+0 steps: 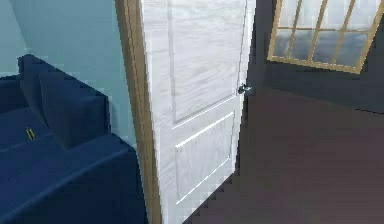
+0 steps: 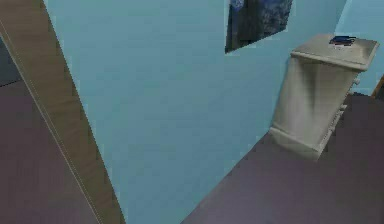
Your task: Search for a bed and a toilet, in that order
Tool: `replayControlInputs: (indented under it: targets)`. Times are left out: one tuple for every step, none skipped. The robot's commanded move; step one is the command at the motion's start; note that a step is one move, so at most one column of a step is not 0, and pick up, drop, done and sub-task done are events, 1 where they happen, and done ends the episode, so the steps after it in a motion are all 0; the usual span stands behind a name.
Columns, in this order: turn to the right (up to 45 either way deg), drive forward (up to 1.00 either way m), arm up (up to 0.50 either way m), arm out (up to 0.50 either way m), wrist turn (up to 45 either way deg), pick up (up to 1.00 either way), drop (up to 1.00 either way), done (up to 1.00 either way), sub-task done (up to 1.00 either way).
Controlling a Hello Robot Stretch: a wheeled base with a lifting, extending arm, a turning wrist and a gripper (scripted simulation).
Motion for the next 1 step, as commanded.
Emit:
replayControlInputs:
  targets:
    - [33.0,0.00,0.00,0.00,0.0,0.00,0.00,0.00,0.00]
